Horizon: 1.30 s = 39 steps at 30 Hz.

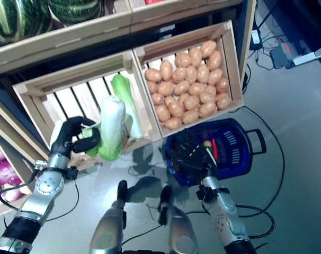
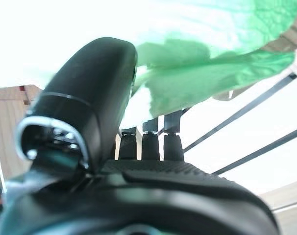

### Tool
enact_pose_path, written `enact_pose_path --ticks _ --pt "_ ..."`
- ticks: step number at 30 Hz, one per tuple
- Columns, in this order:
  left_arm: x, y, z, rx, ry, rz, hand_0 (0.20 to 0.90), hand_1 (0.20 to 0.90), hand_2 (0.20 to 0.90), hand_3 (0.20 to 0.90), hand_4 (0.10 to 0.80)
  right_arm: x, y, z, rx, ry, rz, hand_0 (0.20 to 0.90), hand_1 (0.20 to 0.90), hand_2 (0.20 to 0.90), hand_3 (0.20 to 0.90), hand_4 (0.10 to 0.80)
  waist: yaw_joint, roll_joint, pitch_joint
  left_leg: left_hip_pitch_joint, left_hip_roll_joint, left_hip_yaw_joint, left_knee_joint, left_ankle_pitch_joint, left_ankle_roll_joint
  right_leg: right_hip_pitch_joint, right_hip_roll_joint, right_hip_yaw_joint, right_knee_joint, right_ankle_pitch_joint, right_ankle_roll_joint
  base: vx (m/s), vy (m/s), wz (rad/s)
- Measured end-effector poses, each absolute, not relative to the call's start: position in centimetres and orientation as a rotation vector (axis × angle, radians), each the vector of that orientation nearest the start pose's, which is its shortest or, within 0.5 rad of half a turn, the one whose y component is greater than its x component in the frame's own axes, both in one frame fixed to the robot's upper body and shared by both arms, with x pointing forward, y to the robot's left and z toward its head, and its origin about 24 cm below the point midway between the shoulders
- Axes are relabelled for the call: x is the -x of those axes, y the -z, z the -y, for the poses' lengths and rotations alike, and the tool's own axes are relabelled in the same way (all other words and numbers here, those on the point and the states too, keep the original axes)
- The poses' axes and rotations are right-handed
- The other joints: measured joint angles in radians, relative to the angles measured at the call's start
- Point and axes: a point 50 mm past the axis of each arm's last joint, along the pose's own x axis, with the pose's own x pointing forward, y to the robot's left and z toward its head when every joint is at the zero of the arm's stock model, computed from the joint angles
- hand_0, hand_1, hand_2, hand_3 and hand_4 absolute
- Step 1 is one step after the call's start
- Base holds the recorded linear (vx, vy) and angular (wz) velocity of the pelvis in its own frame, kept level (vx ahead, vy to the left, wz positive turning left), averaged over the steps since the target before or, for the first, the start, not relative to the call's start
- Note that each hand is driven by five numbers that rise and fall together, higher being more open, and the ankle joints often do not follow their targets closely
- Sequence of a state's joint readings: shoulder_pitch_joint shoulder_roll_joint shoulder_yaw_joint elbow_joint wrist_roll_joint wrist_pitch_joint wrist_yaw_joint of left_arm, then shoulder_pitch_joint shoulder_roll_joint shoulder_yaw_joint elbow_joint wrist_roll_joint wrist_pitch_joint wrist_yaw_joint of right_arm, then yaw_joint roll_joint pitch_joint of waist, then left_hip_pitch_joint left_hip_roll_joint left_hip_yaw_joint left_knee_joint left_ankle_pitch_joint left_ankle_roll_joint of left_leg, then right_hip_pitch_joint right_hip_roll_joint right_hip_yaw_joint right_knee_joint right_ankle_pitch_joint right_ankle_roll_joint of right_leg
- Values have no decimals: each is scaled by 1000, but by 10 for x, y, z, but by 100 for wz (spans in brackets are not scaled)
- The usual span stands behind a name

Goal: Put vegetables into the basket

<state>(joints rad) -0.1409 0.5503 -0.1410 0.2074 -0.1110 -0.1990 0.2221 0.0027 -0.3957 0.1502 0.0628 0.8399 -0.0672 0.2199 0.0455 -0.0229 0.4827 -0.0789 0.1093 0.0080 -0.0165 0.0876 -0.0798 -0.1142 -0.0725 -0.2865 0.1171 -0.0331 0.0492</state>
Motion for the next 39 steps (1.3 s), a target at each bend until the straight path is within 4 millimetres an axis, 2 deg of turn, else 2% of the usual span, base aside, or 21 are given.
enact_pose_path --ticks 5,10,16,19,29,39 --pt "-275 -61 -230 -420 -62 85 300 300 300 300 400 -253 -62 178 -498 -430 4 900 900 900 900 800 -1 19 -53 75 -9 10 -48 -1 1 99 4 -2 -106 30 17 108 27 0" --pt "-272 -50 -218 -445 10 39 300 300 300 300 400 -254 -67 169 -527 -494 -24 900 900 900 900 800 1 13 -137 109 -22 23 -71 -1 1 174 7 -7 -206 64 27 63 -2 6" --pt "-270 -41 -204 -472 92 4 300 300 300 300 400 -259 -72 153 -530 -568 -45 900 900 900 900 800 0 10 -188 117 -25 26 -71 -1 3 181 6 -3 -206 66 28 40 21 0" --pt "-269 -37 -201 -493 112 -16 300 300 300 300 400 -258 -69 150 -534 -581 -68 900 900 900 900 800 2 7 -211 125 -25 28 -72 -5 16 188 7 -2 -206 68 28 25 17 0" --pt "-267 -32 -198 -559 118 -32 300 300 300 300 400 -258 -62 142 -570 -501 -126 900 900 900 900 800 1 6 -281 133 -27 30 -72 -7 25 195 3 1 -206 69 31 0 0 0" --pt "-265 -26 -196 -595 78 -57 300 300 300 300 400 -260 -54 141 -566 -340 -191 900 900 900 900 800 0 7 -286 139 -27 30 -72 -6 26 199 4 3 -206 70 31 0 0 0"
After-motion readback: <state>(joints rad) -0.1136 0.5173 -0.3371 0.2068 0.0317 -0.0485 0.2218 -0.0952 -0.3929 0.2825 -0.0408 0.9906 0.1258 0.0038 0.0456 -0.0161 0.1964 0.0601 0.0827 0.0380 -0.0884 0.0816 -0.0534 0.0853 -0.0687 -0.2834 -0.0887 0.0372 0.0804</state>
